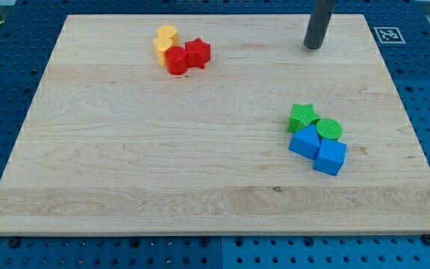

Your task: Slide the red star towards center

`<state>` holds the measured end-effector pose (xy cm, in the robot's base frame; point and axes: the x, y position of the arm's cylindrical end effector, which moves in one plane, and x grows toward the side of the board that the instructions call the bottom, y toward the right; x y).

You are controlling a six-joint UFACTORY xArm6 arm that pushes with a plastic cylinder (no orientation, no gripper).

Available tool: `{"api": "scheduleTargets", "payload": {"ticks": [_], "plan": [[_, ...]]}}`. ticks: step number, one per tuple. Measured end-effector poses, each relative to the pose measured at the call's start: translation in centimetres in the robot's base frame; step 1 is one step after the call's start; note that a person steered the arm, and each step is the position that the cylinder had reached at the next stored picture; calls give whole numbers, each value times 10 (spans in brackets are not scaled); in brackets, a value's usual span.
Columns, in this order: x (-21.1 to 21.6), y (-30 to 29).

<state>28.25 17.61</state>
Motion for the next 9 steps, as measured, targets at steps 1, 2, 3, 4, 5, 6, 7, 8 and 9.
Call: {"api": "scheduleTargets", "payload": {"ticks": [1, 2, 3, 4, 5, 6, 7, 8, 9], "plan": [[2, -3], [5, -42], [5, -63], [5, -87], [5, -141], [11, -172], [19, -184], [20, -184], [-19, -188]]}}
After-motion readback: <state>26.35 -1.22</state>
